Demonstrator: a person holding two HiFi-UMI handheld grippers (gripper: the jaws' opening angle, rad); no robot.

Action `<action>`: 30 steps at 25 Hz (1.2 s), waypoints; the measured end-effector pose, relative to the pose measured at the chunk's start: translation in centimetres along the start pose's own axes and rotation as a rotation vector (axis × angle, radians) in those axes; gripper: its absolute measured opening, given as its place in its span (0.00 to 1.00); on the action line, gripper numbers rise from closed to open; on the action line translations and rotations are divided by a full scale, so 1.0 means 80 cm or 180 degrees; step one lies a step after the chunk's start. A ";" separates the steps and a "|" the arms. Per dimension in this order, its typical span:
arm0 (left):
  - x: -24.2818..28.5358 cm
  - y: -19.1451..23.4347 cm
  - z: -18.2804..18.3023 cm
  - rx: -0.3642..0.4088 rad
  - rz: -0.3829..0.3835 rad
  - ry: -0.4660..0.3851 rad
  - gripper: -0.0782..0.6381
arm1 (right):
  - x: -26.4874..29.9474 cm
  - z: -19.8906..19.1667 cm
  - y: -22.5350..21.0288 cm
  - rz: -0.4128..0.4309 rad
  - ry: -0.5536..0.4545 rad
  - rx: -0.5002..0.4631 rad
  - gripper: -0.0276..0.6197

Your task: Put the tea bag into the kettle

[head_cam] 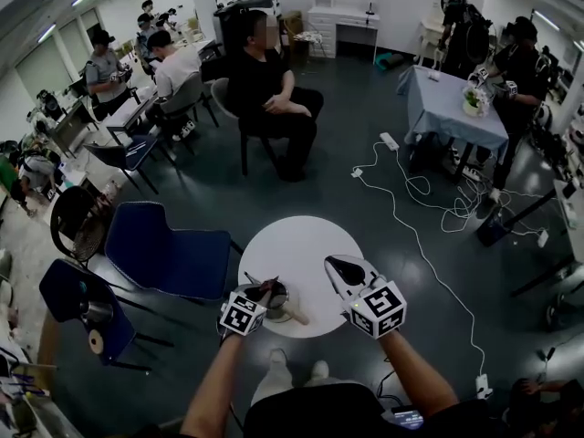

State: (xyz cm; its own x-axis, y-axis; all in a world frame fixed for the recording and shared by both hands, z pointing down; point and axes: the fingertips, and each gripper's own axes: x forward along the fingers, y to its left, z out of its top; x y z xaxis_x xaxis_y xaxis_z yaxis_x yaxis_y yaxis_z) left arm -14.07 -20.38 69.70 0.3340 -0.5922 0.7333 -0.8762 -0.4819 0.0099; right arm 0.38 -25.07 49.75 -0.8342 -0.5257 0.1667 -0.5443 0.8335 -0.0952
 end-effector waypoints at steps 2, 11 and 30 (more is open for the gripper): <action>0.004 0.003 -0.002 0.0039 -0.0040 0.0059 0.16 | 0.004 0.002 0.000 -0.0034 0.0009 0.0004 0.07; 0.021 0.022 -0.032 0.0207 -0.0277 0.0315 0.16 | 0.032 0.015 0.008 -0.0193 0.0013 -0.0012 0.07; 0.053 0.018 -0.060 0.0976 -0.0722 0.0727 0.16 | 0.052 0.020 0.009 -0.0463 0.0059 -0.0054 0.07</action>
State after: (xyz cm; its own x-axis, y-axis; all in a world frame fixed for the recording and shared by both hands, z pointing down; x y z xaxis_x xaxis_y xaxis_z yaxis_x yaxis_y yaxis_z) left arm -15.54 -20.49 76.11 0.3904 -0.3082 0.8675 -0.6344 -0.7729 0.0109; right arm -3.63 -26.90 48.84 -0.7448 -0.6380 0.1955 -0.6575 0.7516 -0.0521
